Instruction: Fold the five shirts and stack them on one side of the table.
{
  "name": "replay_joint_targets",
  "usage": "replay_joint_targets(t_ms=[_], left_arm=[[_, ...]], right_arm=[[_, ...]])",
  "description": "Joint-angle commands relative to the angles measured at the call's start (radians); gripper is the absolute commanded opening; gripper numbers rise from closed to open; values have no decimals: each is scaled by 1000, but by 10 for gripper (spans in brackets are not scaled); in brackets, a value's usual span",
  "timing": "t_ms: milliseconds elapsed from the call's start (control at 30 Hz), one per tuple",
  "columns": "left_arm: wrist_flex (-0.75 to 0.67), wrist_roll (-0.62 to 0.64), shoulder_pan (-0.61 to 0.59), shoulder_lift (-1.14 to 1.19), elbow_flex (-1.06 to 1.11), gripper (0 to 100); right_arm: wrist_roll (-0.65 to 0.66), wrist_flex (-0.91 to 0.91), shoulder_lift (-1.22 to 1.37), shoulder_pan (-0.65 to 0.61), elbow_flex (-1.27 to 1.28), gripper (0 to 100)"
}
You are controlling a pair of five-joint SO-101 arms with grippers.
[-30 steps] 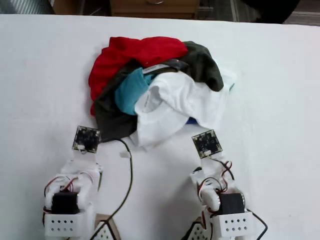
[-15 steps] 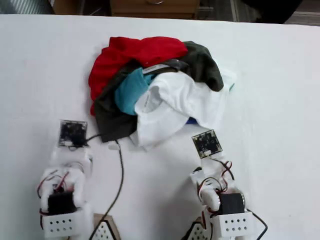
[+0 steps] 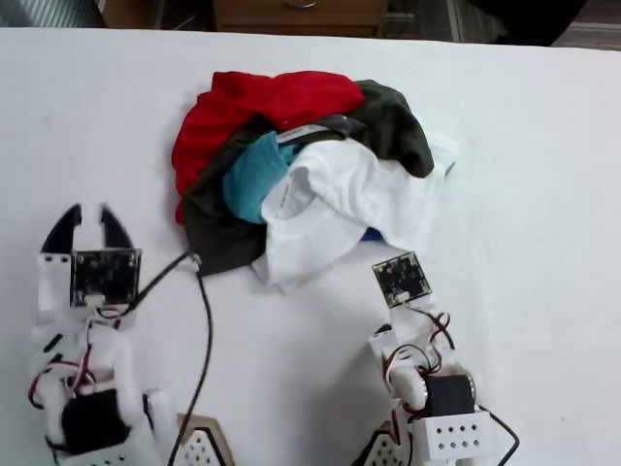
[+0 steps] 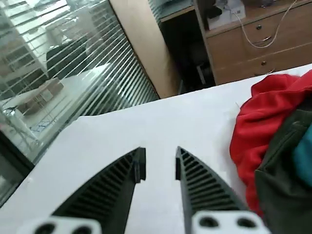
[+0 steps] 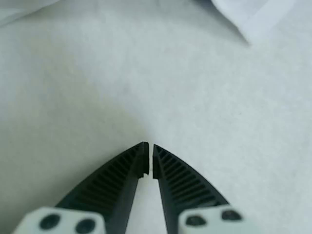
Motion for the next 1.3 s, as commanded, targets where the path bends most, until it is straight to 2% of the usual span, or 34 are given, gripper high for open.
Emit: replay_joint_targets(t_ms=[0, 100, 233, 333, 467, 600, 700, 867, 933, 1000, 1167, 1267], left_arm=[[-2, 15, 46, 273, -202, 169], [72, 15, 91, 617, -427, 169], [333, 17, 172, 1013, -777, 170], [506, 103, 244, 1223, -1009, 172], [634, 146, 339, 1416, -1264, 173], [644, 158, 439, 1585, -1409, 173], [644, 235, 493, 1723, -1506, 181], [666, 311, 543, 1930, -1702, 311], [684, 319, 545, 1996, -1794, 322], [694, 315, 539, 2059, -1886, 329], [697, 207, 535, 2237, -2061, 329], [697, 178, 534, 2358, -2130, 329]], right_arm=[[-5, 2, 5, -7, -3, 23], [0, -2, -12, -5, 3, 24], [2, -99, -81, 2, 5, 24], [2, -229, -91, -5, -37, 25], [2, -300, -67, -1, -160, 38], [2, -294, -30, 7, -282, 130], [2, -294, 35, 38, -407, 119], [2, -288, 246, 99, -672, 101], [3, -262, 371, 131, -790, 104], [3, -197, 513, 160, -919, 149], [3, 105, 819, 202, -1232, 350], [3, 263, 909, 194, -1355, 361]])
